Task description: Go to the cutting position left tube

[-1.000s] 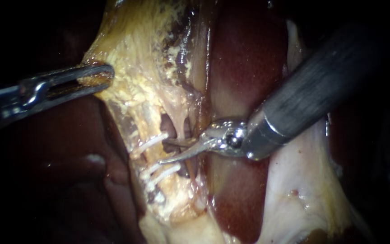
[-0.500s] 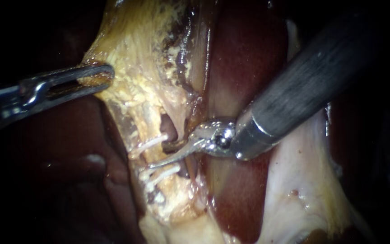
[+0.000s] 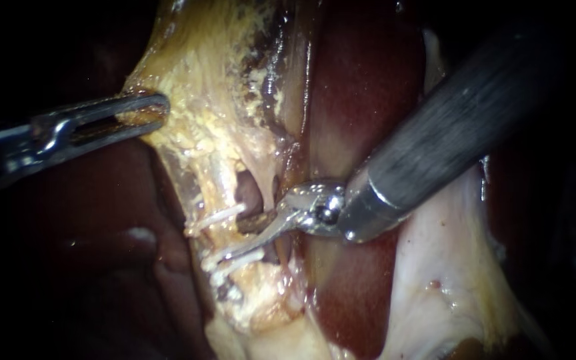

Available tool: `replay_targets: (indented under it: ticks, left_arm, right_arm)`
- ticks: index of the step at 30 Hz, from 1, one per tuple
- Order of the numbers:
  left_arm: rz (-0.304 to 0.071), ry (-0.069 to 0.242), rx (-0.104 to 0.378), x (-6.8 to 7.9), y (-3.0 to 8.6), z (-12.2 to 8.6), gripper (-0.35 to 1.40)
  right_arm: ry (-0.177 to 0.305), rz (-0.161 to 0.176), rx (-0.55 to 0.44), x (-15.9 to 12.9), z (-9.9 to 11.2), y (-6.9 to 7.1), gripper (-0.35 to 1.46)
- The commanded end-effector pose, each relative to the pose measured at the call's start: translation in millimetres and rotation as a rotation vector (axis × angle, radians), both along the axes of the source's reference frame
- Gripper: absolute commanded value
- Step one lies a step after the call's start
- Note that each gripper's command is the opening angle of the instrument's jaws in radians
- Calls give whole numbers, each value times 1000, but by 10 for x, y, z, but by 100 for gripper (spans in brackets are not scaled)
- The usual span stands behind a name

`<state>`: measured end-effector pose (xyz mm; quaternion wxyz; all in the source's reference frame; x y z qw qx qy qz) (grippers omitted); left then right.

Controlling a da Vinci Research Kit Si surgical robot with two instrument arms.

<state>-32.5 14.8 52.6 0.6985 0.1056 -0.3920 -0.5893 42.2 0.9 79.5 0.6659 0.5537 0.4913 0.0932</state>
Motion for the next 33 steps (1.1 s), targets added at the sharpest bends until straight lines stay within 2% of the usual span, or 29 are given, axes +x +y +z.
replay_targets:
  ticks: [1, 7, 11, 16, 20, 29, 33]
  left_arm:
    - [-1, 1, 0, -1, 0, 0, -35]
    - [-1, 1, 0, -1, 3, 4, -35]
    - [-1, 1, -2, 0, 4, 10, -35]
    - [-3, 3, -4, -3, 0, 12, -35]
    - [-4, 3, -5, -4, -1, 12, -35]
    - [-3, 3, -6, -4, 0, 17, -35]
    - [-4, 4, -7, -6, -1, 18, -35]
  right_arm:
    - [11, -1, 1, 1, 2, 0, 128]
    - [76, -20, 28, 3, 0, 1, 128]
    - [118, -13, 58, 8, -5, 8, 128]
    - [122, 7, 70, 8, -12, 20, 126]
    - [130, 15, 79, 6, -16, 23, 125]
    - [136, 13, 77, 12, -16, 15, 120]
    - [102, 3, 113, 18, -11, 7, 118]
